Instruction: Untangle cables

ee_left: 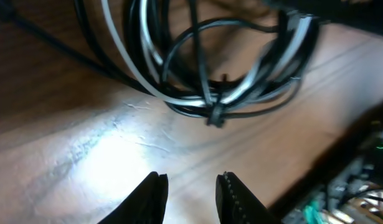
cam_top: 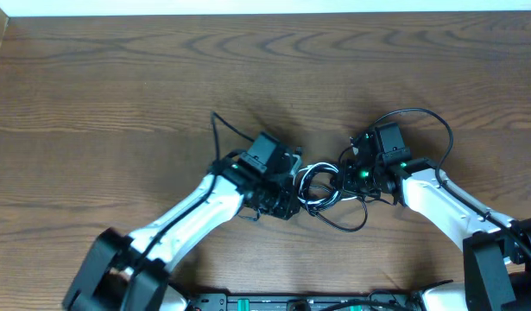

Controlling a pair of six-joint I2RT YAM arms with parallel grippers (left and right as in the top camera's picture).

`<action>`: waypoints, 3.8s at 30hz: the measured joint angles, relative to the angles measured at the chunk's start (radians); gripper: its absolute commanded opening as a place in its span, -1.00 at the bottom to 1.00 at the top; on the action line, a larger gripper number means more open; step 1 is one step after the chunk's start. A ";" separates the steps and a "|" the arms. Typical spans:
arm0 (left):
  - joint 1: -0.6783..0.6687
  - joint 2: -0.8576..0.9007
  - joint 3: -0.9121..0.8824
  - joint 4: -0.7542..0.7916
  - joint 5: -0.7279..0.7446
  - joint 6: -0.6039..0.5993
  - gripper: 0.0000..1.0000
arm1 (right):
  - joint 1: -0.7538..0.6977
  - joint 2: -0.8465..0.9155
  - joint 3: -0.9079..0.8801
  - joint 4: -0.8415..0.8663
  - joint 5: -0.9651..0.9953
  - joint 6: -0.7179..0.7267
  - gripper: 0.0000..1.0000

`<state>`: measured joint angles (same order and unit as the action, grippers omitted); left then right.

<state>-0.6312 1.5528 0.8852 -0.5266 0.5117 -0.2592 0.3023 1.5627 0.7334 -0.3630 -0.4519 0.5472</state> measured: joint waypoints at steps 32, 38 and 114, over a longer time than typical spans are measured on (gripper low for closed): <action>-0.008 0.085 -0.045 0.201 0.066 0.058 -0.32 | 0.000 0.000 0.000 0.000 0.000 0.000 -0.98; -0.008 0.085 -0.066 0.232 0.066 0.058 -0.33 | 0.000 0.000 0.000 0.000 0.000 0.000 -0.98; 0.137 0.038 -0.091 0.203 0.403 0.158 -0.49 | 0.000 0.000 0.000 -0.026 0.003 -0.026 -0.84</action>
<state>-0.4938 1.5909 0.7944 -0.3233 0.9150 -0.1009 0.3019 1.5627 0.7334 -0.3889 -0.4488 0.5213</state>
